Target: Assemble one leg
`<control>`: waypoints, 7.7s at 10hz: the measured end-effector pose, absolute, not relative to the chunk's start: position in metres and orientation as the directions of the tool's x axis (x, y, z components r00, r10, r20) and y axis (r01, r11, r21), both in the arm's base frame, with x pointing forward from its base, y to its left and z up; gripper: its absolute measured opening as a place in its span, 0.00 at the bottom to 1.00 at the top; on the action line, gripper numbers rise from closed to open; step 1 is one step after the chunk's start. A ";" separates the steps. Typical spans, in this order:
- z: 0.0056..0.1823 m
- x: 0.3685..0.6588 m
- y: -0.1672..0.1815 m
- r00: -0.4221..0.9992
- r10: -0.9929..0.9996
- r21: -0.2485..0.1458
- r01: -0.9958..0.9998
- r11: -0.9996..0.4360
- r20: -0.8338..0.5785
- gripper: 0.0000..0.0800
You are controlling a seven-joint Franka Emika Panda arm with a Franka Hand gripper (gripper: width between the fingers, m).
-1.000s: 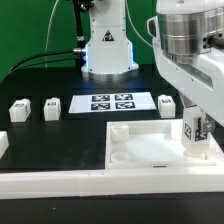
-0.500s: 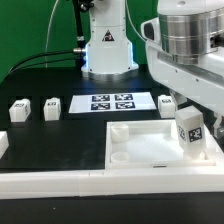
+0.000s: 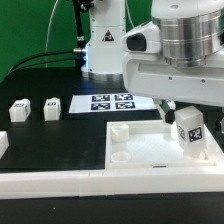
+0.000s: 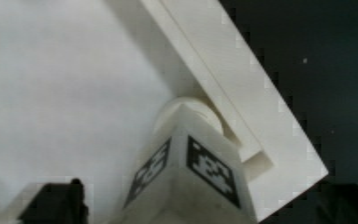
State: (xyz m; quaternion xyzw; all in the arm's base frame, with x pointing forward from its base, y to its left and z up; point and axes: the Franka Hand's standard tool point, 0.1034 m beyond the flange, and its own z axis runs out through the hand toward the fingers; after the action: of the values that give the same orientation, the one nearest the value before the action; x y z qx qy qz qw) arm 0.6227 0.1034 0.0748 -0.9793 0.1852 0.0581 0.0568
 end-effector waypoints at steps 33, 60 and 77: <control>0.075 0.624 0.109 0.626 -0.767 -0.047 -0.778 -0.626 -0.140 0.36; 0.071 0.608 0.106 0.982 0.185 -0.141 0.181 -0.973 -0.020 0.81; 0.070 0.607 0.112 0.689 -0.710 -0.077 -0.723 -0.686 -0.146 0.36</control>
Offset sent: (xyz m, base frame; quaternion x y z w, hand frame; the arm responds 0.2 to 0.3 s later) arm -0.0023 0.0064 0.0048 -0.0151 0.0002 -0.1691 0.9855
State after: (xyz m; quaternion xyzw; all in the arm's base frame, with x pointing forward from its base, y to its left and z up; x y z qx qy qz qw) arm 0.6071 0.1120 0.0699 -0.9168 0.3908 0.0522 0.0640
